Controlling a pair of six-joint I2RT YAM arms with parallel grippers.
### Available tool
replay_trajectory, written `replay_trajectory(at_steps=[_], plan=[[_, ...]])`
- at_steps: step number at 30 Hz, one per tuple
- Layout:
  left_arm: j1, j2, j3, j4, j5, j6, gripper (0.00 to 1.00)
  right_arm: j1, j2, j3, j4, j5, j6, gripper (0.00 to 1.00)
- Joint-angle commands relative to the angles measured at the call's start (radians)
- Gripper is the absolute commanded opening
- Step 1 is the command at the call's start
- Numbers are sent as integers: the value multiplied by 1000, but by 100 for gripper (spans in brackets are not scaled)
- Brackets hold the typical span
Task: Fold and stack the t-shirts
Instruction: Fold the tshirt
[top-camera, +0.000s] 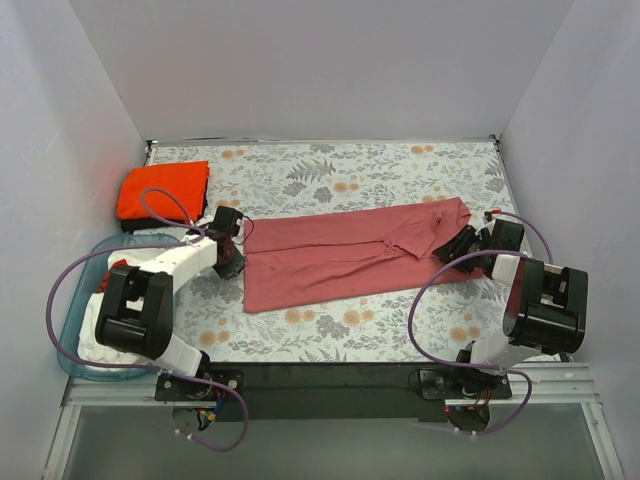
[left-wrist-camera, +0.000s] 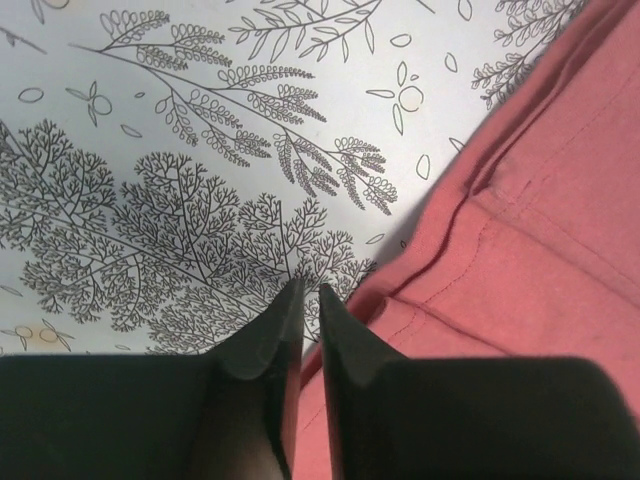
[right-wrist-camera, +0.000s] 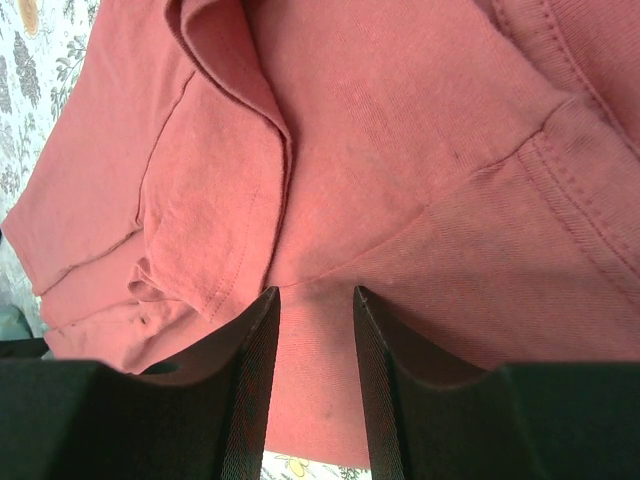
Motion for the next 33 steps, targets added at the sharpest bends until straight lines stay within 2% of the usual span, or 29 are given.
replay_trajectory(at_steps=[1,2,8,9,12,20,25,29,33], plan=[[10,9,23,20,14,33,14,-17,29,-6,-68,79,-57,43],[10,4,20,26,24,40,21,-15,26,2,-70,67,-56,43],[6,-91,35,20,22,73,40,-3,-17,20,-76,6,-23,44],[6,-108,38,17,19,83,48,0,-20,23,-76,3,-19,44],[0,-172,39,19,10,106,58,15,-19,26,-78,-10,9,45],[-23,-290,-60,106,4,192,60,61,-17,52,-61,16,69,44],[-83,-332,-39,118,25,194,60,60,-42,146,-125,79,-20,44],[-148,-320,-23,137,21,180,60,43,-36,204,-124,99,-30,46],[-161,-310,-26,147,16,191,60,32,-4,276,-124,162,-88,49]])
